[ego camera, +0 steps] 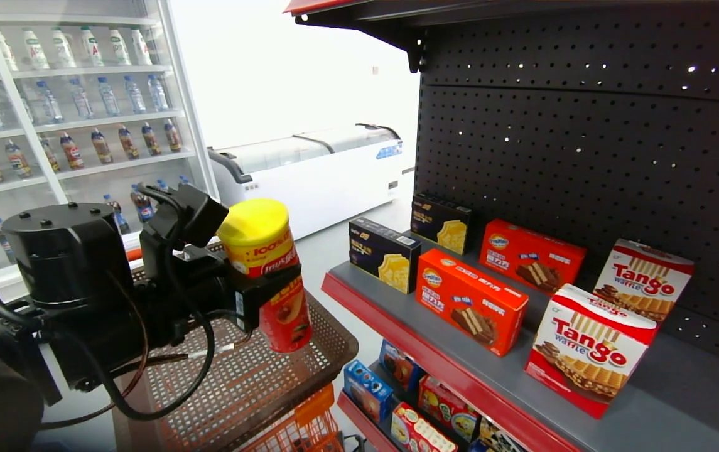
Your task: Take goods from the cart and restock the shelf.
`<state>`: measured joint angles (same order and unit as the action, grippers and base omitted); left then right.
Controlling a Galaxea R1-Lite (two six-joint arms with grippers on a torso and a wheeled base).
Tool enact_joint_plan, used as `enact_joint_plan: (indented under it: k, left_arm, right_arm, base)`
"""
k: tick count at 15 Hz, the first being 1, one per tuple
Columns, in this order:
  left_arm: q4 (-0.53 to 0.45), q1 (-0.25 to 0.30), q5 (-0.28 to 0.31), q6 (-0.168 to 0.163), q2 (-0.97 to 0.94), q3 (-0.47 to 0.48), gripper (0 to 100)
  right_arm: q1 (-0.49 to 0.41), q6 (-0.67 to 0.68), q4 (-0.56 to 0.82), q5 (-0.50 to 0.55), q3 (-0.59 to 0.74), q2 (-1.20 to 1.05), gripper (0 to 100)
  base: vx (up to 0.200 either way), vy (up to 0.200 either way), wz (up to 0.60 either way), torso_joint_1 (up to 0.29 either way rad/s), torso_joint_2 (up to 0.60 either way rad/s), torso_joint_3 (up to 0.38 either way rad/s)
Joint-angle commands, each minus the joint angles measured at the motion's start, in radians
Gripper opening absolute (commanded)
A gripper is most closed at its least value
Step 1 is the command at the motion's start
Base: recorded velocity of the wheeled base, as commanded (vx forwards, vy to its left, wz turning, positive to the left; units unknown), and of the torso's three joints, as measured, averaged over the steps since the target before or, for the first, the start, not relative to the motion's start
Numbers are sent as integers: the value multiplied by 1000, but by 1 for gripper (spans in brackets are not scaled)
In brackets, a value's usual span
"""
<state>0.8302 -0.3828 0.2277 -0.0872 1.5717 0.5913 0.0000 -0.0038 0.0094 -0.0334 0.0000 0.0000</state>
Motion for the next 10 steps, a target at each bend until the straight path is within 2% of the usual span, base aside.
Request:
enact_joint_plan:
  k: [1, 3, 5, 9, 10]
  left_arm:
    - [-40, -62, -13, 1, -55, -4, 0]
    - [-105, -97, -10, 6, -79, 2, 0]
    - [-154, -99, -7, 29, -81, 33, 0]
    - [-157, -107, -53, 46, -59, 114, 0]
    - [-157, -110, -54, 83, -44, 168, 0]
  right_arm:
    - [0, -1, 0, 0, 0, 2, 100]
    - [0, -1, 0, 0, 0, 2, 100]
    - [0, -1, 0, 0, 0, 2, 100]
    - [0, -1, 0, 0, 0, 2, 100]
    - [0, -1, 0, 0, 0, 2, 100]
  base:
    - [0, 0, 0, 0, 0, 0]
    - [0, 0, 0, 0, 0, 0]
    - [0, 0, 0, 0, 0, 0]
    - [0, 0, 0, 0, 0, 0]
    - [0, 0, 0, 0, 0, 0]
